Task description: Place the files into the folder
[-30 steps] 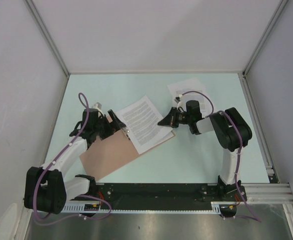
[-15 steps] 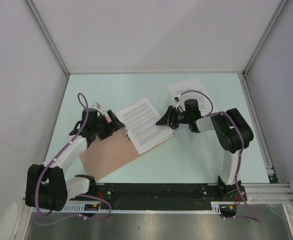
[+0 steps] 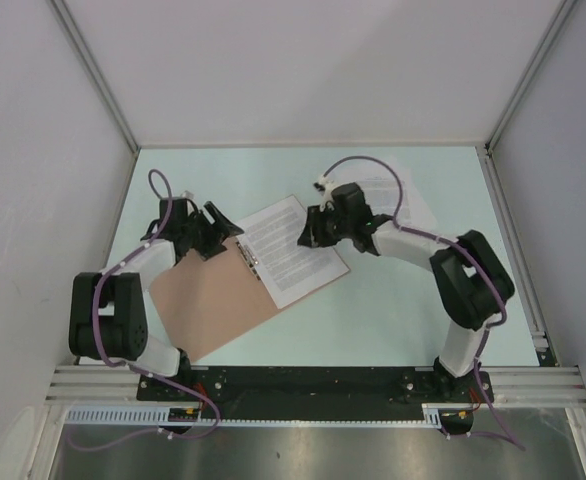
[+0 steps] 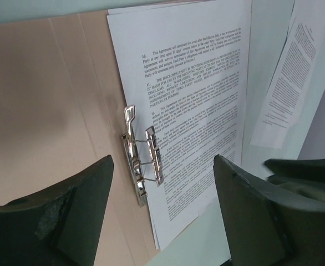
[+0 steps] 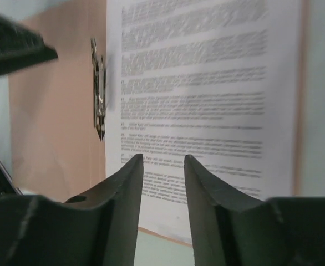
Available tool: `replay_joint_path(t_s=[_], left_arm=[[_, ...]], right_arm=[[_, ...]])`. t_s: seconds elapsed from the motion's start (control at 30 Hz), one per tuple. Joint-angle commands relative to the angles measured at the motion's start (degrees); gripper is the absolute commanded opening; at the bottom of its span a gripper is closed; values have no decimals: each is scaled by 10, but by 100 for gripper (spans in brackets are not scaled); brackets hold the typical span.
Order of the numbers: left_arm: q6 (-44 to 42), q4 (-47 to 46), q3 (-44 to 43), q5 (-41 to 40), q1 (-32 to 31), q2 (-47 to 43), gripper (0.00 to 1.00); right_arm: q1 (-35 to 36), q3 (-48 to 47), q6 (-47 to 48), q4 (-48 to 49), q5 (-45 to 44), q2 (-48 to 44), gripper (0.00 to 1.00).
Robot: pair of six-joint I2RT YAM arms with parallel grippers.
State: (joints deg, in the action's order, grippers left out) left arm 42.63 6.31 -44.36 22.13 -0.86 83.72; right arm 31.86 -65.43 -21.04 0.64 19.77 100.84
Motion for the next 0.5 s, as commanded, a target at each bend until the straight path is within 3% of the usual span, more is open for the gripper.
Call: replay_joint_path(t_s=[0.0, 0.2, 0.47], left_arm=[[0, -36, -35, 24, 3, 39, 78], [-4, -59, -51, 13, 2, 96, 78], [4, -86, -79, 17, 2, 142, 78]], right_arm=[[49, -4, -10, 34, -23, 56, 35], [85, -12, -22, 59, -4, 98, 11], [94, -12, -39, 74, 12, 139, 0]])
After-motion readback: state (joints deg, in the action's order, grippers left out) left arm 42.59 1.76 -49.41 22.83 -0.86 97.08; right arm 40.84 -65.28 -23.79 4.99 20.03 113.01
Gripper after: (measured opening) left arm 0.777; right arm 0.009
